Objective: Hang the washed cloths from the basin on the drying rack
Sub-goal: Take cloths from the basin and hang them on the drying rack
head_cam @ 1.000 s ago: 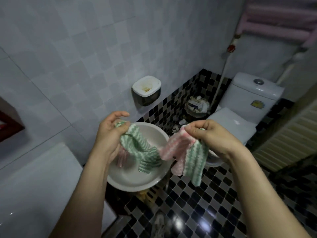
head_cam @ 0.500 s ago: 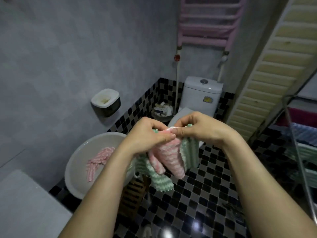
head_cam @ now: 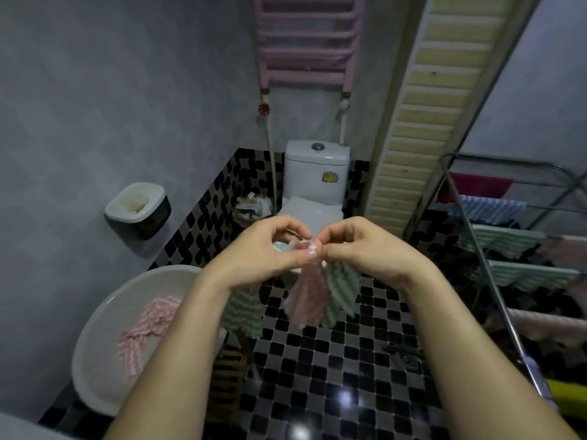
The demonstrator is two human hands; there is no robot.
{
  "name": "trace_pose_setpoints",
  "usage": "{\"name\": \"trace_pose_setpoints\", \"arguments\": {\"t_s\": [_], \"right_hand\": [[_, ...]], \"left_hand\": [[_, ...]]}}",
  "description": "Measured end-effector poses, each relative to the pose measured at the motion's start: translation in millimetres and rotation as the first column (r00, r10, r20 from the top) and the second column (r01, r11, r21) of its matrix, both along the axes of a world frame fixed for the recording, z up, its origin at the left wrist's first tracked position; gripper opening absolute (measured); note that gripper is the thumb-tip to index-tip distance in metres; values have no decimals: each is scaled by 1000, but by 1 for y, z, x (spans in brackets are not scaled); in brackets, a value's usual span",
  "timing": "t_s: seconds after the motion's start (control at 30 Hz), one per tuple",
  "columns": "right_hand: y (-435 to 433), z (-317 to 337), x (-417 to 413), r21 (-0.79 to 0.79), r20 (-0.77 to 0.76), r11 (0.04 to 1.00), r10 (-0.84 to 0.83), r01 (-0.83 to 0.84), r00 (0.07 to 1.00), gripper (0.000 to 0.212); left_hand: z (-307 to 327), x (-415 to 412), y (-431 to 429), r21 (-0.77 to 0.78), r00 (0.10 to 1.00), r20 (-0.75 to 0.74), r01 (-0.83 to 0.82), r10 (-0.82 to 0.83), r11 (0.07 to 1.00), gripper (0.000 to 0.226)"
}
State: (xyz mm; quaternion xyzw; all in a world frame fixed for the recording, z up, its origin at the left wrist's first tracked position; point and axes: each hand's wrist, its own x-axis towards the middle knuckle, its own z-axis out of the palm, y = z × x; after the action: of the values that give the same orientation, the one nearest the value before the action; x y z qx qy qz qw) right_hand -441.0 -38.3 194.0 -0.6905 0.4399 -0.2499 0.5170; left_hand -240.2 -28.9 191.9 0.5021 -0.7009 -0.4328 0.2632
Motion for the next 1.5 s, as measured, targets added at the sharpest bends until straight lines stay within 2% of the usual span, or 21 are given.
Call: {"name": "trace_pose_setpoints", "arguments": {"t_s": [0.07,0.17,0.27,0.33,0.47,0.57,0.63,0.73,0.8,0.9,1.03,1.13,1.23,1.27,1.33,1.43,1.5], "right_hand": [[6,1,3,-18,-68,1000,-13,12,998,8],[15,0,5,-41,-97,997,-72,69,993,9],[26,-6,-1,-9,46,983,-185,186,982,7],[35,-6,-9,51,163,971,-237,232,958,15],[53,-6,-21,160,355,966,-250,204,901,33],[62,-5,-21,194,418,950,-305,245,856,37],[70,-5,-23,191,395,926,-375,324,838,38],[84,-7,-36,170,350,892,-452,419,820,40],[95,-5,-47,120,277,876,-482,468,831,39],[116,-1,-70,63,122,865,-502,498,857,25],[144,3,-107,-10,-90,836,-547,549,832,12],[165,2,-140,-30,-155,776,-627,630,764,7],[192,0,-178,-8,-90,686,-725,727,683,5],[201,1,-188,27,-34,660,-750,751,660,5],[220,1,-210,130,178,619,-783,774,596,9],[243,-5,-240,303,507,548,-786,780,355,17],[254,-9,-261,393,601,495,-776,775,191,19]], "left_hand": [[-6,-4,1,95,994,-98,55,-45,994,32],[-13,-6,0,56,998,-53,37,-34,998,24],[-15,-6,-1,-19,998,50,-32,33,999,16],[-18,-7,-1,-20,997,75,-28,29,999,22],[-24,-17,9,161,981,-98,179,-165,971,42],[-27,-33,18,184,957,-234,220,-175,958,23],[-28,-42,23,202,925,-366,186,-102,961,11],[-26,-53,25,203,853,-515,219,-86,955,8],[-22,-59,25,154,842,-529,217,-105,964,12],[-14,-74,26,33,851,-509,171,-131,985,18],[-3,-99,29,-74,855,-490,153,-169,985,16],[-1,-124,33,-122,862,-465,164,-203,979,16],[-3,-157,42,-106,860,-461,191,-218,976,19],[-6,-166,45,-99,856,-471,187,-211,977,20],[-11,-191,56,-43,833,-519,196,-190,980,23],[-16,-236,79,76,772,-609,281,-179,957,30],[-20,-263,91,107,767,-614,318,-189,942,33]]}}
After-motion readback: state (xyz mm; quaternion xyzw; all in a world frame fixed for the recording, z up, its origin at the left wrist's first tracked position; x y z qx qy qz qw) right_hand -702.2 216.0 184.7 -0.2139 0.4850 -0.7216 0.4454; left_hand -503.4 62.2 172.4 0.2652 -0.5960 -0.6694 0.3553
